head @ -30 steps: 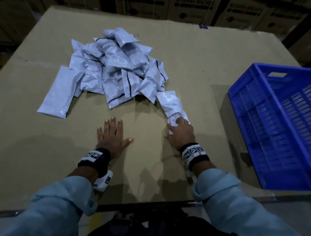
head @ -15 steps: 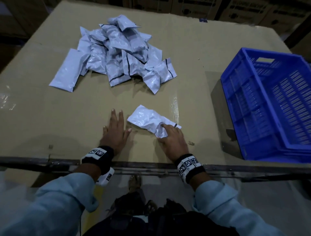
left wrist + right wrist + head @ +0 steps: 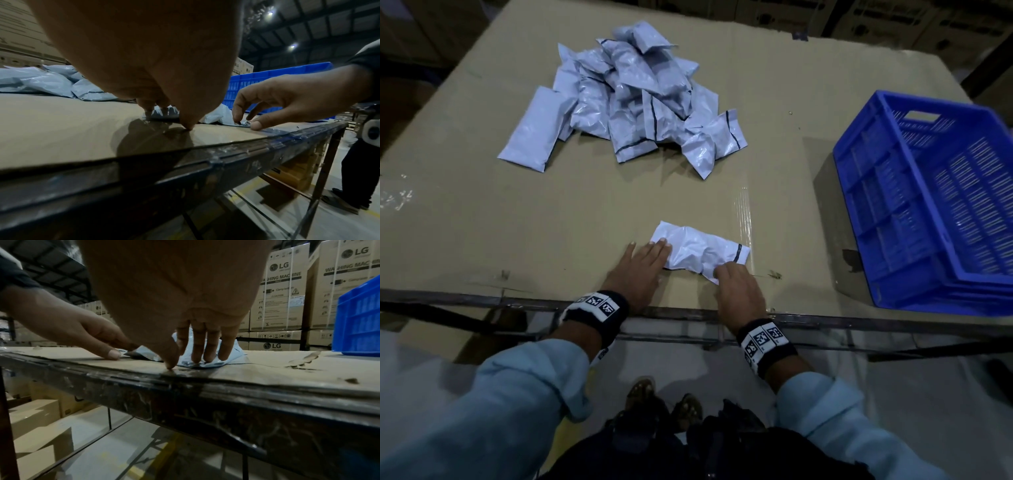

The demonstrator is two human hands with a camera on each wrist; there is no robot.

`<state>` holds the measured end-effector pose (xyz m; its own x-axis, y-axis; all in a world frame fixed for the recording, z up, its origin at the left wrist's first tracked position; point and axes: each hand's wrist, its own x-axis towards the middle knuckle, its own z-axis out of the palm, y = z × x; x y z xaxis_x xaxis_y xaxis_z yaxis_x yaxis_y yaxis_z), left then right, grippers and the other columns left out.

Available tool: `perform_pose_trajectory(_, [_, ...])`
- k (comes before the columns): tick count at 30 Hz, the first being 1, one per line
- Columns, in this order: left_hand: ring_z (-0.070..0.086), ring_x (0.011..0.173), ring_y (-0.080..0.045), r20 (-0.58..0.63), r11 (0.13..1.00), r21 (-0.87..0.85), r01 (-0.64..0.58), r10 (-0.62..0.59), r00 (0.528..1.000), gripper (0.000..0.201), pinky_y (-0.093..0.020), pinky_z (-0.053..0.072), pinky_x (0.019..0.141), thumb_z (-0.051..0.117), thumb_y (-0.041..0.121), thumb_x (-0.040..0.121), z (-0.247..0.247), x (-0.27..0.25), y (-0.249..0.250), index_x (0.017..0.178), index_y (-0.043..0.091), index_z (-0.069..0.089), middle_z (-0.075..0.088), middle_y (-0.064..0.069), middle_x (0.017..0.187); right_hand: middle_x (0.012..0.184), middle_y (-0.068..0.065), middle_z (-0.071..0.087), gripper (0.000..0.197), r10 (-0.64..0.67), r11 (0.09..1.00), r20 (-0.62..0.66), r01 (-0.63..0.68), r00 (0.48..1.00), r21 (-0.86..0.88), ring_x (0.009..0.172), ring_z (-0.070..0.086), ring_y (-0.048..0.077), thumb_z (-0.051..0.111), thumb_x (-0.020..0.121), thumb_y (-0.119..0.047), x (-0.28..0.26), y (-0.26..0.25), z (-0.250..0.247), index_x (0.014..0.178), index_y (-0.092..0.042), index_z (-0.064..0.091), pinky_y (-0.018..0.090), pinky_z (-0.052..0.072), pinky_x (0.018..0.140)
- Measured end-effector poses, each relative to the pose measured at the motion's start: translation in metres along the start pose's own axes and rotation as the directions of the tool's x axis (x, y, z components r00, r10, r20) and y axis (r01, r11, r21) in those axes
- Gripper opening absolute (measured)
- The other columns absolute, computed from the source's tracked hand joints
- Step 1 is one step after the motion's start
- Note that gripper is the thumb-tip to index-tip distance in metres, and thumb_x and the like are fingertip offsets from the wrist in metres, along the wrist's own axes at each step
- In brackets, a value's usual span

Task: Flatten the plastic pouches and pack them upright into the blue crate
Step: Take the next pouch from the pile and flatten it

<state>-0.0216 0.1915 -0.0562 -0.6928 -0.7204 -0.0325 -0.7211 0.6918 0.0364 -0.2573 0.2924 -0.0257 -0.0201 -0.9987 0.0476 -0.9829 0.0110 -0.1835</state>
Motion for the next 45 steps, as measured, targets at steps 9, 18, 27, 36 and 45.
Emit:
perform_pose_trajectory(9, [0.048,0.141,-0.03,0.007,0.998,0.054,-0.036,0.036,0.999,0.065,-0.056,0.03,0.117,0.054,0.031,0.097,0.007,-0.001,-0.012,0.154,0.003,0.038,0.041,-0.017,0.158,0.075,0.01,0.06,0.027,0.029,0.963,-0.005,-0.03,1.0,-0.268,0.067,0.058,0.033,0.073,0.059,0.002,0.007,-0.013,0.003,0.08,-0.012,0.063,0.034,0.038,0.049])
perform_pose_trajectory(18, [0.027,0.152,-0.029,0.076,0.986,0.147,-0.08,0.07,0.995,0.067,-0.05,-0.002,0.125,0.035,0.033,0.105,-0.003,0.002,-0.003,0.161,0.003,0.013,0.023,-0.019,0.166,0.074,0.012,0.059,0.022,0.155,0.943,-0.073,-0.17,0.985,-0.285,0.077,0.053,0.034,0.061,0.063,0.005,-0.013,0.011,-0.012,0.076,-0.012,0.06,0.042,0.044,0.068])
perform_pose_trajectory(27, [0.074,0.092,-0.022,-0.048,0.987,0.156,-0.03,0.038,0.998,0.066,-0.048,0.009,0.127,0.054,0.021,0.087,-0.015,-0.002,0.019,0.149,0.0,0.043,0.074,-0.013,0.116,0.146,0.019,0.045,0.055,0.21,0.976,-0.14,-0.216,0.968,-0.032,0.136,0.041,0.039,0.051,0.098,-0.039,0.015,-0.017,-0.011,0.146,-0.012,0.047,0.049,0.04,0.107])
perform_pose_trajectory(36, [0.048,0.126,-0.037,-0.199,0.988,-0.131,0.083,-0.108,0.974,0.057,-0.048,0.042,0.104,0.056,0.021,0.085,-0.031,0.03,0.038,0.141,0.01,0.052,0.044,-0.018,0.149,0.167,0.015,0.017,0.06,0.152,0.986,0.118,-0.142,0.981,-0.089,0.143,0.029,0.036,0.037,0.106,-0.036,0.02,-0.017,0.021,0.162,-0.024,0.018,0.052,0.034,0.112])
perform_pose_trajectory(45, [0.028,0.151,-0.038,0.051,0.97,-0.241,-0.02,0.034,0.998,0.088,-0.055,0.031,0.117,0.016,0.023,0.074,0.0,0.051,0.028,0.158,0.0,0.026,0.027,-0.02,0.164,0.166,0.023,0.016,0.057,0.185,0.98,-0.021,-0.186,0.983,-0.065,0.151,0.02,0.042,0.037,0.103,-0.033,0.023,-0.009,0.022,0.159,-0.02,0.03,0.049,0.032,0.114])
